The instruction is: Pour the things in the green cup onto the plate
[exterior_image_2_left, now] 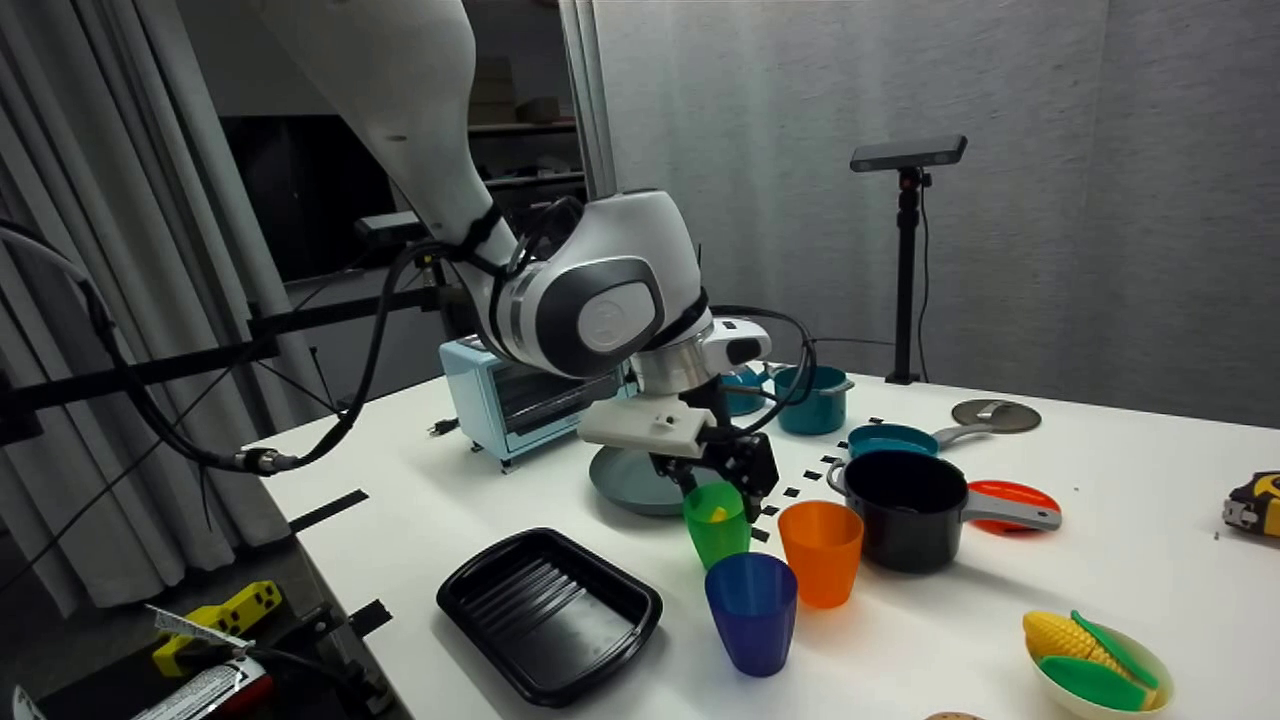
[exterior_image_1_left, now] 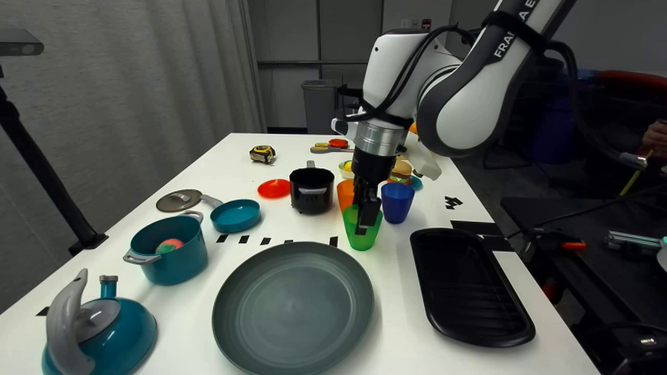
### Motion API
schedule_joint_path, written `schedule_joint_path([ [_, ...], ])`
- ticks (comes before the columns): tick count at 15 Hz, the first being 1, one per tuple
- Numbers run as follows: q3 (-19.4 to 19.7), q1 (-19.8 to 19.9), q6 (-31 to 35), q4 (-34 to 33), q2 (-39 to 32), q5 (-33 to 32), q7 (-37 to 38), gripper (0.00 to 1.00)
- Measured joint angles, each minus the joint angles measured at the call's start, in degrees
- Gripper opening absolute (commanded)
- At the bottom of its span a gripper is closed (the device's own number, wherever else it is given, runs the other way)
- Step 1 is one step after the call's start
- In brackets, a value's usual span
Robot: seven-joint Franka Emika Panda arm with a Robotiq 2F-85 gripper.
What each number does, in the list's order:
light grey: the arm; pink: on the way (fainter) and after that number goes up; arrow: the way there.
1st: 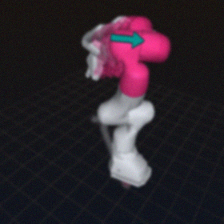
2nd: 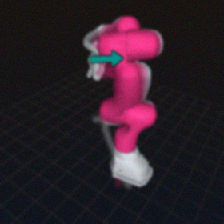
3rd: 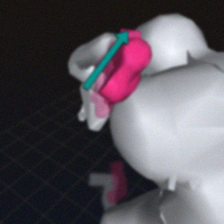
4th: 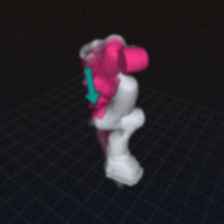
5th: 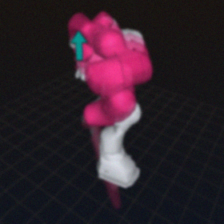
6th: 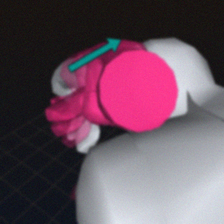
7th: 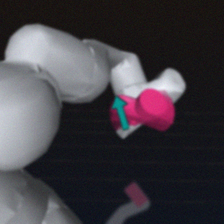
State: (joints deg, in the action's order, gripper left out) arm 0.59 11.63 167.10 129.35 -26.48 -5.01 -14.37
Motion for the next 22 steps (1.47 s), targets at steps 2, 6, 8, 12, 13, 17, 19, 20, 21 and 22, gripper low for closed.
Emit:
schedule_joint_path([
  [2,-0.1,0.3,-1.2,-0.7,0.0,0.0,-0.4,0.51],
  [6,0.4,0.3,-7.5,-3.3,0.1,-1.3,-3.5,0.51],
  [8,0.9,0.3,-11.9,-5.1,0.6,-3.3,-6.2,0.51],
  [12,1.0,0.2,-18.7,-8.0,3.3,-6.7,-12.4,0.51],
  [13,0.9,0.1,-19.1,-8.3,4.1,-6.9,-13.8,0.51],
  [17,-0.3,-0.5,-21.0,-8.6,8.1,-7.0,-20.6,0.51],
  [19,-1.0,-1.1,-21.1,-8.5,9.7,-7.1,-23.9,0.51],
  [20,-1.5,-1.5,-21.2,-8.4,10.4,-7.1,-25.5,0.51],
  [21,-1.9,-2.0,-21.2,-8.2,10.9,-7.0,-27.0,0.51],
  [22,-2.3,-2.5,-21.3,-8.1,11.3,-7.0,-28.6,0.51],
])
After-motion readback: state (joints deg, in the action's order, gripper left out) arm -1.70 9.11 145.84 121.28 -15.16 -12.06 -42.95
